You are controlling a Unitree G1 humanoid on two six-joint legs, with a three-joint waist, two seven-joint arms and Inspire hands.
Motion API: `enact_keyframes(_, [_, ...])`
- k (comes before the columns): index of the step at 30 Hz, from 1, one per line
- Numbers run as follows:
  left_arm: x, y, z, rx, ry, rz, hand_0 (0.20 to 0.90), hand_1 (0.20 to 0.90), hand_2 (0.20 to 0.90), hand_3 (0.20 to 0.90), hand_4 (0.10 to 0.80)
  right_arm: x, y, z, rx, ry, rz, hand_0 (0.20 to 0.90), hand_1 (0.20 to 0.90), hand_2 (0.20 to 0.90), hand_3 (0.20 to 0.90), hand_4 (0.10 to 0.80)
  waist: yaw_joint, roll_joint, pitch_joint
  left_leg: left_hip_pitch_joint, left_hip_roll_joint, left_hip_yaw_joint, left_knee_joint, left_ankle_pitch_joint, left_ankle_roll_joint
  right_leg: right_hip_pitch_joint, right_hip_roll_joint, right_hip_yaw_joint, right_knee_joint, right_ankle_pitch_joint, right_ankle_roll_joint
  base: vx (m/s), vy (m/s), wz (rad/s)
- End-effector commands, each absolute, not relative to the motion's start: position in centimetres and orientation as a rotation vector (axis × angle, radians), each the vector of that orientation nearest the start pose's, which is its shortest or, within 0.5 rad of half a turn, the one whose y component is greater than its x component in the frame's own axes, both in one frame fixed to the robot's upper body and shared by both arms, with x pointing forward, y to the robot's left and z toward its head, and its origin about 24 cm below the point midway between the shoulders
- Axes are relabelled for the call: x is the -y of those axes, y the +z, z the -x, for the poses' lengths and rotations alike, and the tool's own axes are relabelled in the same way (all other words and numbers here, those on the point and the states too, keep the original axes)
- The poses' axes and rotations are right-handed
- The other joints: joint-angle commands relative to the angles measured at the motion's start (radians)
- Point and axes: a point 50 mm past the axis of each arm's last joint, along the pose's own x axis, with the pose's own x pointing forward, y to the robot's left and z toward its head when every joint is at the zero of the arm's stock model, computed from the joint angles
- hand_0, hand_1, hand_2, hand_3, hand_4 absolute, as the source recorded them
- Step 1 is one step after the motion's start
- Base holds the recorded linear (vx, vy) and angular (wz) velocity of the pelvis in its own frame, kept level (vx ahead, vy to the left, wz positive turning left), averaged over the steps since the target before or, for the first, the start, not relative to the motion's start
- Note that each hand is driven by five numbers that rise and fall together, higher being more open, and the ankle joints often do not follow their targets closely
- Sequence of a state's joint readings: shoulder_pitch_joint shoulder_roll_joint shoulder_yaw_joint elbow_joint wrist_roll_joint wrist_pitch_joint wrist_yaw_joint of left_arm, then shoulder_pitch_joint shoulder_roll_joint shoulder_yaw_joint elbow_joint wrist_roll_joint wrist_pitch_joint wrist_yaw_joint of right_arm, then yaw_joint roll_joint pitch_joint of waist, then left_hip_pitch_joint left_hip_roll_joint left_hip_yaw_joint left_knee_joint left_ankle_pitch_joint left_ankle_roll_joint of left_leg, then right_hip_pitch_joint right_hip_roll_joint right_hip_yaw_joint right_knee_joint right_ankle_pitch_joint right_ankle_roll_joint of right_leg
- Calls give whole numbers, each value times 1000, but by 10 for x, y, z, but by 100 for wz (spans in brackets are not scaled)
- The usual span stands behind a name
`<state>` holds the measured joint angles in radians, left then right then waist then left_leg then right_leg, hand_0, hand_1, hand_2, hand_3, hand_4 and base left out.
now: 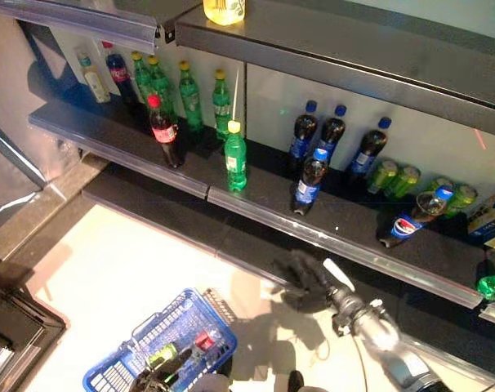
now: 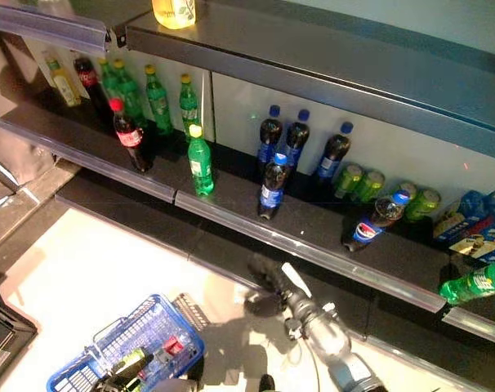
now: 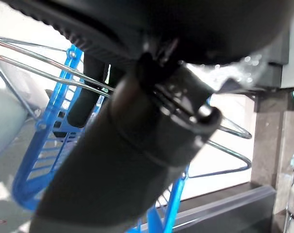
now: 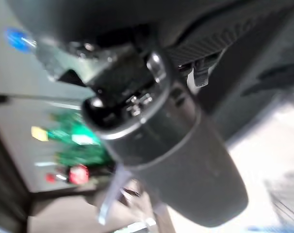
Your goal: Pick up the drink and place into the basket.
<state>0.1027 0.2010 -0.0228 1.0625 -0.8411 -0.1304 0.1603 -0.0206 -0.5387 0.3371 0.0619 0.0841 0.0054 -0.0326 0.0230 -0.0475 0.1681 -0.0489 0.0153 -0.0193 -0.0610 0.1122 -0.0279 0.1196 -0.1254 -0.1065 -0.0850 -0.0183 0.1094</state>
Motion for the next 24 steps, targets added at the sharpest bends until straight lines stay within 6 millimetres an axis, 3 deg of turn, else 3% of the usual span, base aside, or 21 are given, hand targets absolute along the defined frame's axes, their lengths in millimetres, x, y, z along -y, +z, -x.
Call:
enact_keyframes(1, [-244,-148,-94,-901,715,409,300,300,300,200,100,164,128,-277,368,184,356,900,900,900,900,800,43,-20,-5,30,65,11,78,-93,-11,-80,-29,-17,46,85,-18,0,0,0])
enact_keyframes(3, [-243,-150,-92,-915,721,404,300,300,300,200,100,164,157,-280,501,104,319,900,900,900,900,800,48,-18,-11,33,69,11,79,-94,-15,-75,-27,-22,47,79,-21,0,0,0])
enact_keyframes(7, [-241,-153,-87,-927,727,404,300,300,300,200,100,169,188,-279,684,-120,276,900,900,900,900,800,54,-12,-17,28,73,12,98,-101,-20,-71,-28,-26,62,63,-26,0,0,0])
enact_keyframes(10, [-238,-154,-86,-928,718,407,300,300,300,200,100,176,194,-276,735,-254,242,900,900,900,900,800,59,-6,-18,22,71,10,119,-111,-21,-68,-32,-28,75,52,-29,15,24,2])
enact_keyframes(16, [-233,-155,-85,-926,691,404,300,300,300,200,100,181,183,-280,680,-387,192,900,900,900,900,800,71,2,-6,-7,58,7,179,-129,-18,-73,-37,-36,112,32,-37,12,32,12])
enact_keyframes(20, [-224,-149,-108,-870,636,425,300,300,300,200,100,177,185,-283,742,-558,145,900,900,900,900,800,78,17,73,-95,37,-1,282,-147,-14,-123,-41,-35,181,14,-58,-119,38,4])
enact_keyframes(24, [-219,-146,-119,-844,618,432,300,300,300,200,100,175,191,-284,771,-655,92,900,900,900,900,800,78,28,130,-128,23,-10,309,-147,-10,-145,-43,-28,202,12,-63,-112,34,8])
